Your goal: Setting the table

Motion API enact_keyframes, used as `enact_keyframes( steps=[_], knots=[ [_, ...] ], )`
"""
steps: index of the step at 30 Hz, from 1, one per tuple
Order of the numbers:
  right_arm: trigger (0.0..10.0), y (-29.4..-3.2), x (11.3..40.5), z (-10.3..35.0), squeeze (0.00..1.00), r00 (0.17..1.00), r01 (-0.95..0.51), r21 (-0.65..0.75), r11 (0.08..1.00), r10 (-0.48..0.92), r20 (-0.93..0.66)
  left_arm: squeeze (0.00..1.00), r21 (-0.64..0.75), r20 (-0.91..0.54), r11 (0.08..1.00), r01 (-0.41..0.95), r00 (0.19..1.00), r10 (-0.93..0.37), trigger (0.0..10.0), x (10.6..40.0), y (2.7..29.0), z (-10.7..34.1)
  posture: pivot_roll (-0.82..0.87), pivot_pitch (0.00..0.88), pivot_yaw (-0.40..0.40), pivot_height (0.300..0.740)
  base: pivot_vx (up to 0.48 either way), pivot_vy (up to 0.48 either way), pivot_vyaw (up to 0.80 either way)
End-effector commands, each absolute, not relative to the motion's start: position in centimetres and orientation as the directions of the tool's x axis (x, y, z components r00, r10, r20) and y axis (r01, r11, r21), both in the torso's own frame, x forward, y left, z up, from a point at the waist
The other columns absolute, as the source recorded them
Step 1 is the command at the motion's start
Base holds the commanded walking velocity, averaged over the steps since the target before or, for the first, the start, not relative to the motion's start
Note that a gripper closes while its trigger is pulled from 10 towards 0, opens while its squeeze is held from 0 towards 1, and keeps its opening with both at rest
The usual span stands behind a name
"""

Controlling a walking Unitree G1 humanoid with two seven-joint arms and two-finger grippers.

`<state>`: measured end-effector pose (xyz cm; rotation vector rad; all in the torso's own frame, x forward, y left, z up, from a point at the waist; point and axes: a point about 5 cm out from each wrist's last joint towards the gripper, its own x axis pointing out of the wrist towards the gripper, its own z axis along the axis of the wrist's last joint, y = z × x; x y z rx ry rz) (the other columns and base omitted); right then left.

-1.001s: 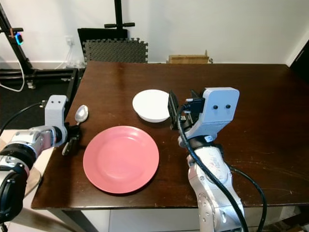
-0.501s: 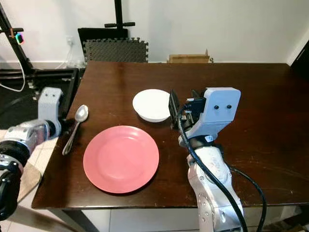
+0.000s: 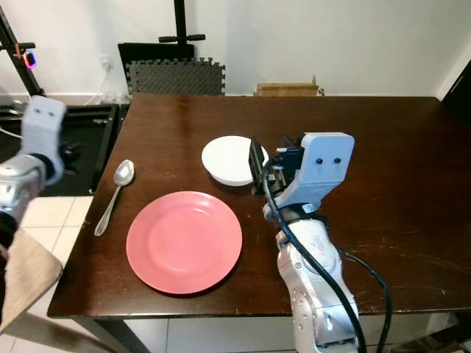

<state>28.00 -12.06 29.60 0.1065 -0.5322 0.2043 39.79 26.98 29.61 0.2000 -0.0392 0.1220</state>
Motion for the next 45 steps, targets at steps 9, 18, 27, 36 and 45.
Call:
enact_keyframes(
  steps=[9, 18, 27, 36, 45],
  knots=[
    [10.0, -12.6, 28.9, 28.6, 0.0, 0.871, -0.222, 0.172, 0.96, 0.115, 0.478, 0.0, -0.017, 0.25, 0.998, 0.065, 0.967, -0.059, 10.0, 36.0, 25.1, 30.4, 0.1, 0.112, 0.011, 0.74, 0.0, 0.0, 0.0],
    [10.0, -13.3, 29.5, 28.5, 0.0, 0.874, -0.195, 0.172, 0.966, 0.092, 0.476, 0.0, 0.037, 0.233, 0.998, 0.051, 0.971, -0.058, 10.0, 33.7, 24.3, 29.0, 0.11, 0.089, 0.0, 0.74, 0.0, 0.0, 0.0],
    [10.0, -13.5, 29.6, 28.6, 0.0, 0.873, -0.182, 0.154, 0.971, 0.087, 0.479, 0.0, 0.01, 0.132, 1.0, -0.004, 0.991, 0.003, 10.0, 33.7, 24.5, 27.3, 0.1, 0.076, 0.005, 0.74, 0.0, 0.0, 0.0],
    [10.0, -13.6, 29.5, 28.5, 0.0, 0.873, -0.173, 0.154, 0.973, 0.079, 0.48, 0.0, 0.083, 0.081, 0.988, -0.133, 0.989, 0.127, 10.0, 33.4, 25.5, 26.9, 0.11, 0.077, 0.016, 0.74, 0.0, 0.0, 0.0],
    [10.0, -13.3, 29.7, 28.4, 0.0, 0.87, -0.187, 0.145, 0.971, 0.095, 0.483, 0.0, 0.161, -0.037, 0.941, -0.297, 0.951, 0.306, 10.0, 32.2, 27.9, 25.5, 0.13, 0.086, 0.021, 0.74, 0.0, 0.0, 0.0]
  ],
)
